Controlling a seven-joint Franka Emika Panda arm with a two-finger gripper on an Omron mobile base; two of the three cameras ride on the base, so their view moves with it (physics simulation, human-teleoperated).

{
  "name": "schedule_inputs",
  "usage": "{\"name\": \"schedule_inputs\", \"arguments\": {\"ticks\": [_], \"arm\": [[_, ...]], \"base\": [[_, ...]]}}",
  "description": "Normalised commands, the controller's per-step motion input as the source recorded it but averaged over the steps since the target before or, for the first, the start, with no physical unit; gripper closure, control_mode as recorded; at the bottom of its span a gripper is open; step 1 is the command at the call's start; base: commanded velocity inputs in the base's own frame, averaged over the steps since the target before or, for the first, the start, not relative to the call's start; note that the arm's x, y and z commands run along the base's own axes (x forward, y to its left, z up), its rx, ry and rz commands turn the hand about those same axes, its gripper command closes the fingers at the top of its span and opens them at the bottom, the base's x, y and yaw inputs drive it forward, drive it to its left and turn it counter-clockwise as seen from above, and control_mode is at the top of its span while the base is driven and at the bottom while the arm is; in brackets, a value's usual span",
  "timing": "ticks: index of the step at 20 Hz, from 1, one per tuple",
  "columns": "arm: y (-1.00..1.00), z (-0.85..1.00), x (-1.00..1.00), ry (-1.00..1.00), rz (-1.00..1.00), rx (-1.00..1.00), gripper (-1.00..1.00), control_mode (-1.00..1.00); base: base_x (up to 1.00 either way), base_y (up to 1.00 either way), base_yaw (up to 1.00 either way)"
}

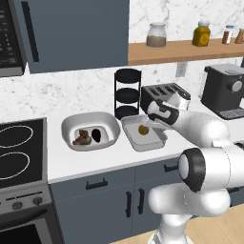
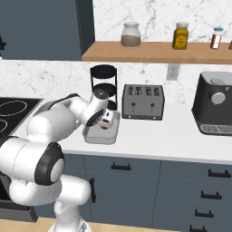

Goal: Place one avocado and one steak in each tupperware on the nearby counter, to pack two identical lunches.

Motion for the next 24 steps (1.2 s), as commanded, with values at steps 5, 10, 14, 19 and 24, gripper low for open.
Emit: {"name": "schedule_inputs", "arguments": {"ticks": [5, 10, 14, 19, 24], "arm": [[0.00, 0.55, -0.78, 0.25, 0.00, 0.00, -1.00, -1.00], [0.00, 0.23, -0.97, 0.20, -0.02, 0.00, -1.00, -1.00], [0.09, 0.08, -1.00, 0.03, 0.00, -0.11, -1.00, -1.00], [0.09, 0.13, -1.00, -0.15, 0.00, -0.20, -1.00, -1.00], [0.04, 0.60, -0.90, -0.20, 0.00, -0.12, -1.00, -1.00]], "base": [[0.00, 0.00, 0.00], [0.00, 0.00, 0.00], [0.00, 0.00, 0.00], [0.00, 0.00, 0.00], [0.00, 0.00, 0.00]]}}
